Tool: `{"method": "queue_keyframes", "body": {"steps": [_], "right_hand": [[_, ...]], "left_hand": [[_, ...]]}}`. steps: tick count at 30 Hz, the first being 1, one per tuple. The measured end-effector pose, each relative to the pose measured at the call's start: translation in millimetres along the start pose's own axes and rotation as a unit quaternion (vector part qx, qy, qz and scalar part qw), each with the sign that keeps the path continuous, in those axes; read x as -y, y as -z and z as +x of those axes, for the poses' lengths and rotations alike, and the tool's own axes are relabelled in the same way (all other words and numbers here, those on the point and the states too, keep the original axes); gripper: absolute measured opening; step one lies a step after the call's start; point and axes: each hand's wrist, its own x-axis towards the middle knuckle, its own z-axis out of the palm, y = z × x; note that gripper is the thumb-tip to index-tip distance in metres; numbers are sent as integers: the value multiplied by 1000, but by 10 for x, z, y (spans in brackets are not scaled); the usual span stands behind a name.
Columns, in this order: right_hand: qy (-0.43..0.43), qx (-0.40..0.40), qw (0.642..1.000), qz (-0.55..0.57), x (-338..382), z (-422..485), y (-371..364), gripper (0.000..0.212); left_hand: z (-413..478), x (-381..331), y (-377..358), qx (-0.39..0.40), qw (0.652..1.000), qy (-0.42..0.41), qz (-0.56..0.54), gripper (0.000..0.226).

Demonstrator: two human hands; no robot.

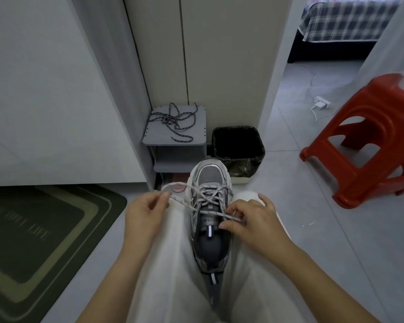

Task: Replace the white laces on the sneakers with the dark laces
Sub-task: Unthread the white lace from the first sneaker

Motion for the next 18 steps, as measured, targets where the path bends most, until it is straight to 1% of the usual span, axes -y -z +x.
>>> {"method": "queue_keyframes", "body": {"steps": [2,3,5,8,10,11,12,14,15,16,17,18], "right_hand": [[0,-10,1000,6,10,-3,-15,38],[-2,-15,1000,10,14,-2,-21,39],[-4,-20,1000,19,24,-3,-26,39],[5,-28,999,26,28,-9,-33,32],[10,-33,999,27,26,-14,-36,28],[12,-34,999,28,26,-14,-36,26],[11,-36,999,29,25,-13,-39,26],[10,-37,999,32,30,-11,-43,25],[9,-39,999,34,29,-10,-47,24],[8,-41,998,36,31,-9,-51,24],[7,-41,998,40,32,-10,-52,24],[4,-41,998,45,32,-12,-54,23]], "left_hand": [[-75,23,-83,43,999,-13,-7,9],[-110,31,-128,63,998,-25,0,14],[-181,29,-214,92,995,-35,-2,33],[-254,-9,-291,85,995,18,-49,66],[-274,-10,-281,57,998,18,-32,78],[-278,13,-266,42,999,-9,-12,77],[-293,19,-243,32,998,-51,12,70],[-342,6,-198,17,989,-134,62,50],[-365,7,-182,11,985,-157,75,43],[-380,10,-174,3,984,-159,74,39],[-391,7,-174,-2,988,-140,59,40],[-388,4,-184,-3,994,-104,37,43]]}}
